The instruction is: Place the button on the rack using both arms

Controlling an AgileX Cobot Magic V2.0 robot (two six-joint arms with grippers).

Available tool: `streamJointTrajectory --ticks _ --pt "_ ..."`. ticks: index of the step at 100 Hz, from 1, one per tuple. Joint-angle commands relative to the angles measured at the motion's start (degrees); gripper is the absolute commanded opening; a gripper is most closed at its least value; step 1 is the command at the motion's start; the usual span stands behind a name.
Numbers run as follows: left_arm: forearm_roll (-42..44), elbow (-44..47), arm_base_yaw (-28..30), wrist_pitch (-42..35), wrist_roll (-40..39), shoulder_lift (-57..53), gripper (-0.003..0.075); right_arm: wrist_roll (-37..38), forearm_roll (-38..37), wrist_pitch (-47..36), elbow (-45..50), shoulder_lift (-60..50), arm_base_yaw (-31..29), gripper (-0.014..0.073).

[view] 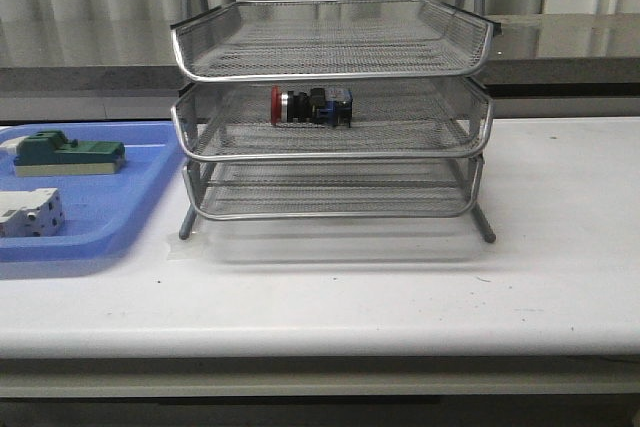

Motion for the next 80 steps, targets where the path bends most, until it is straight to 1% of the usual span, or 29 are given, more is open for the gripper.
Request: streamJointTrajectory --ticks 1,72,80 --pt "-0.82 -1.55 -0.51 -4.64 -0.41 0.42 -0.002 -0.07 0.26 -4.93 -1.0 0.56 -0.45 -0.006" --pt "-0.82 -1.55 -0.51 -4.83 -0.41 0.42 -0.002 -0.07 0.26 -4.93 -1.0 0.56 -0.45 -0.006" --pt "1.5 -1.55 -0.51 -5.05 -0.76 0.42 -0.002 -0.07 0.26 -4.93 -1.0 0.56 -0.45 -0.006"
